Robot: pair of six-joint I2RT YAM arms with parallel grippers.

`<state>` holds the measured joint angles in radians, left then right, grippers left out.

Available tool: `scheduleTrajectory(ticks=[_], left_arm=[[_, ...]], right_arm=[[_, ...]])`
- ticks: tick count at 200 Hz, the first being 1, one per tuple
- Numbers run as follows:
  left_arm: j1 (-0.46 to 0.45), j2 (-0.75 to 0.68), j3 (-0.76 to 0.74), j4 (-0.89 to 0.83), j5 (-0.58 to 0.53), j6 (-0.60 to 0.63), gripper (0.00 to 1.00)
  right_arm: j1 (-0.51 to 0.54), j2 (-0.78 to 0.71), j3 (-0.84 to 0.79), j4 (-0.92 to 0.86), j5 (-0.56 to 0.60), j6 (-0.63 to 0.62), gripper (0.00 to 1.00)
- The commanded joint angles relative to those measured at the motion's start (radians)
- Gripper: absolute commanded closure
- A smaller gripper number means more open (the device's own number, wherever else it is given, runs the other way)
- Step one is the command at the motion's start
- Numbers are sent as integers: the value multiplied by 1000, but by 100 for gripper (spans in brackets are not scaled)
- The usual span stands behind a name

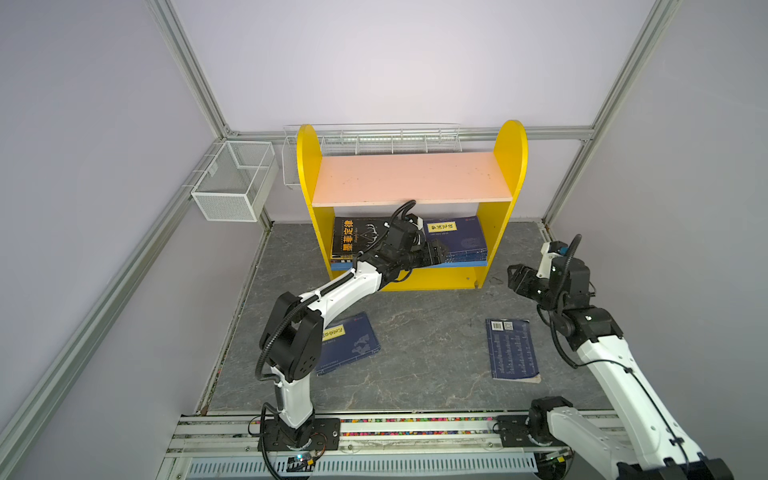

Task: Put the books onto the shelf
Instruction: 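Lower the Mengxi Bitan book flat onto the stack with the left gripper, then withdraw the left gripper and reach both grippers to the QR-code blue book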

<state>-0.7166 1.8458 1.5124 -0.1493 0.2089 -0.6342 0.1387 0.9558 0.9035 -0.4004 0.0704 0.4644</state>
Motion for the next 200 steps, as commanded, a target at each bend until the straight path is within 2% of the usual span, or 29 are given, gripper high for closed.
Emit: scheduleTrajectory(ticks=[1,23,36,53,65,102,126,157,176,200], left_arm=[[2,-62,-15,0,-41,60,21],[-2,-92,-58,40,-45,84,21],[-11,-109,-87,66,-42,117,21],[-33,-120,-109,66,-34,184,21],[-60,-123,-119,46,-41,249,21],[-155,-134,-191,8,-89,431,20],[-171,-143,-261,11,-70,491,20],[-202,-135,-340,7,-88,622,20],[-207,-93,-357,-7,-85,638,20],[-207,-41,-352,-25,-72,632,20]], right_arm=[[-8,15,-18,-18,9,8,34],[-8,25,-18,-35,31,14,34],[-11,42,-18,-82,84,41,33],[-29,63,-55,-149,154,98,24],[-63,89,-88,-196,160,154,20],[-186,152,-268,-176,55,249,16],[-232,182,-359,-129,-27,233,16],[-232,218,-421,-84,-161,167,21],[-227,249,-440,-9,-293,130,24],[-125,357,-351,30,-399,50,25]])
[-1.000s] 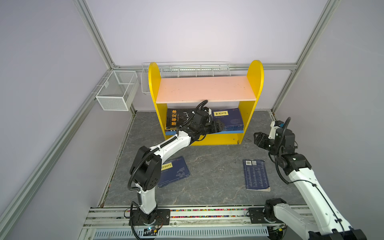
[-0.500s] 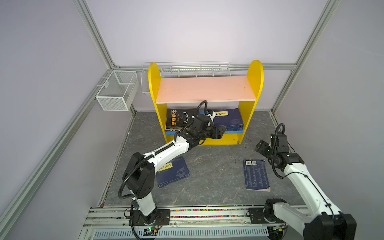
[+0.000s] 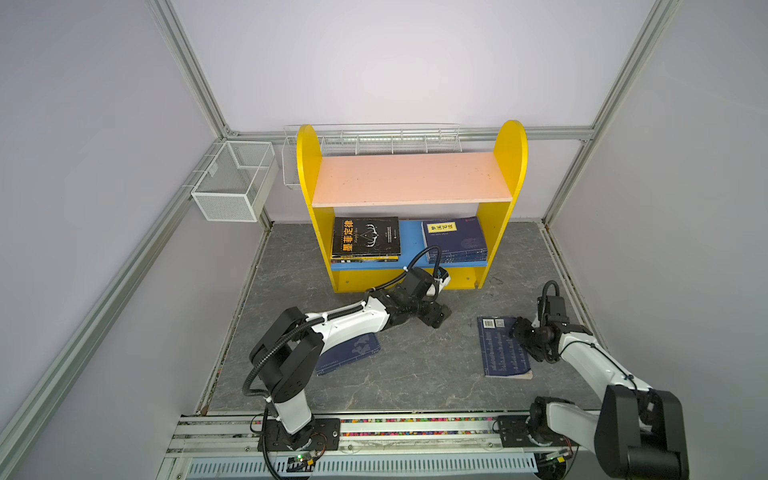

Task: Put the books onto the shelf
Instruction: 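Withdraw the left gripper and reach both grippers to the QR-code blue book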

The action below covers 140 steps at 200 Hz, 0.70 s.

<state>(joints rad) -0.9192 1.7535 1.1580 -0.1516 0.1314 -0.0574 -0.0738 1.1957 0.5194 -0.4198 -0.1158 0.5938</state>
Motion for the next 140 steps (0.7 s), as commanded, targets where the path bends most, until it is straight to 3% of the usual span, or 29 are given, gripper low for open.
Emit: scheduleTrajectory(ticks=[1,35,60,101,140], left_arm=[[-4,53,2,-23,5,56,20],[-4,91,13,-21,7,56,20],[-4,131,29,-44,10,58,21],[-7,153,53,-174,-71,65,24],[-46,160,72,-350,-164,139,24]], right_arm=[[92,125,37,51,-217,-83,25],[260,311,158,104,-354,-108,28],[273,344,204,92,-351,-116,28],[303,301,213,-38,-200,-176,28],[332,299,166,-54,-167,-209,28]])
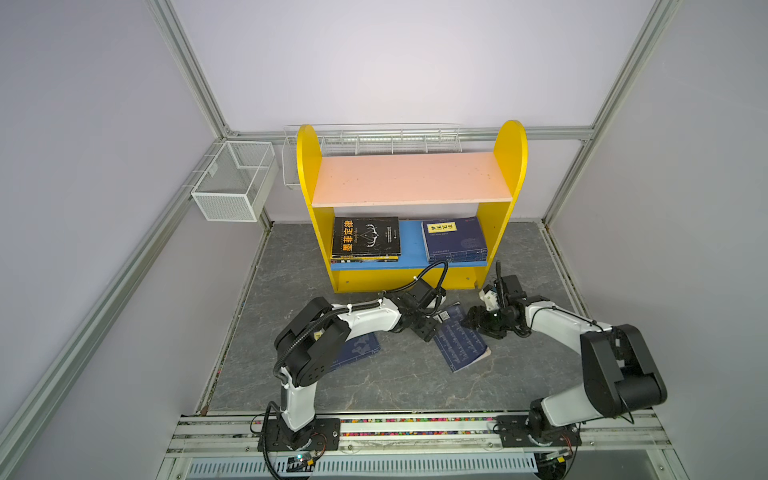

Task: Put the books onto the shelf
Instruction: 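Withdraw the left gripper and reach both grippers to the QR-code blue book, then pinch and lift the QR-code book upright with both grippers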

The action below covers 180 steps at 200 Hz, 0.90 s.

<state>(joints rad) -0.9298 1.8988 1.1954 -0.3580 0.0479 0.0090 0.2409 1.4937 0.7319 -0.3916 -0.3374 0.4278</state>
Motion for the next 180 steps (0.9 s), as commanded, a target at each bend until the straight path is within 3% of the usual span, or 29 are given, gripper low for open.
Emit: scheduleTrajectory(ticks=[1,61,99,127,157,180], left_arm=[[-37,16,35,-146,-83,73,24],[-72,98,83,-192,-125,89,24],[-70,99,75,-166,-122,78,24],[-57,81,54,-145,-109,61,24],[-28,45,36,-113,-64,29,24],[18,-10,20,-72,25,-1,23]], right_arm=[[18,1,-45,-82,54,-44,28],[94,40,-24,-9,-54,-67,32],[112,-48,-9,64,-180,-63,41],[111,-138,12,59,-206,-67,51],[113,-165,37,30,-177,-75,77],[113,-154,35,60,-205,-63,87]])
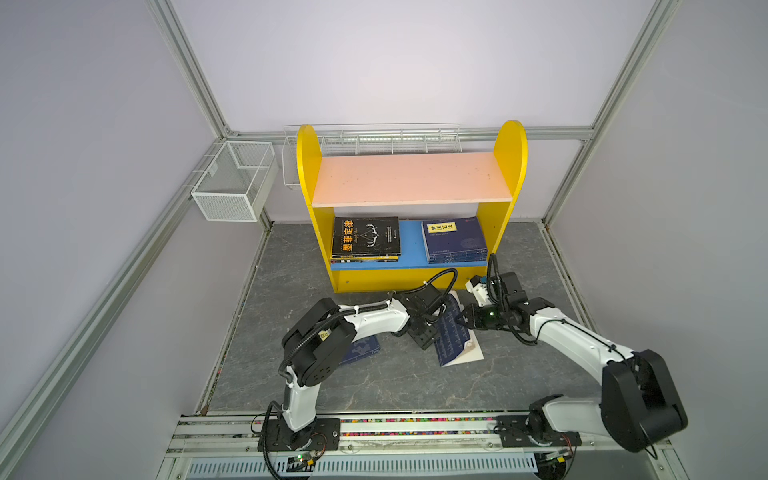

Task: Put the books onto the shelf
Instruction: 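Pinch and lift the QR-code book upright with both grippers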

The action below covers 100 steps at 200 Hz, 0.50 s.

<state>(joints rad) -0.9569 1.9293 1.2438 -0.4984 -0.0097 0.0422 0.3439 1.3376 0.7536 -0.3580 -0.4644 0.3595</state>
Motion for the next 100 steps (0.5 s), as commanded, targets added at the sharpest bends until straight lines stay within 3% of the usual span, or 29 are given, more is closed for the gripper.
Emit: scheduleTrajectory(ticks=[1,37,70,100], left_arm=[[47,-44,-30,70,88,-34,23],[100,-147,-51,75,167,-45,23],[186,-296,-112,84,304,-90,22],[189,-467,-204,71,218,-25,22]], right_arm=[[10,2,13,27,-78,6,87],[6,-38,29,2,-40,-5,94],[-53,-104,36,4,-150,34,94],[-132,-123,68,7,-289,116,94]])
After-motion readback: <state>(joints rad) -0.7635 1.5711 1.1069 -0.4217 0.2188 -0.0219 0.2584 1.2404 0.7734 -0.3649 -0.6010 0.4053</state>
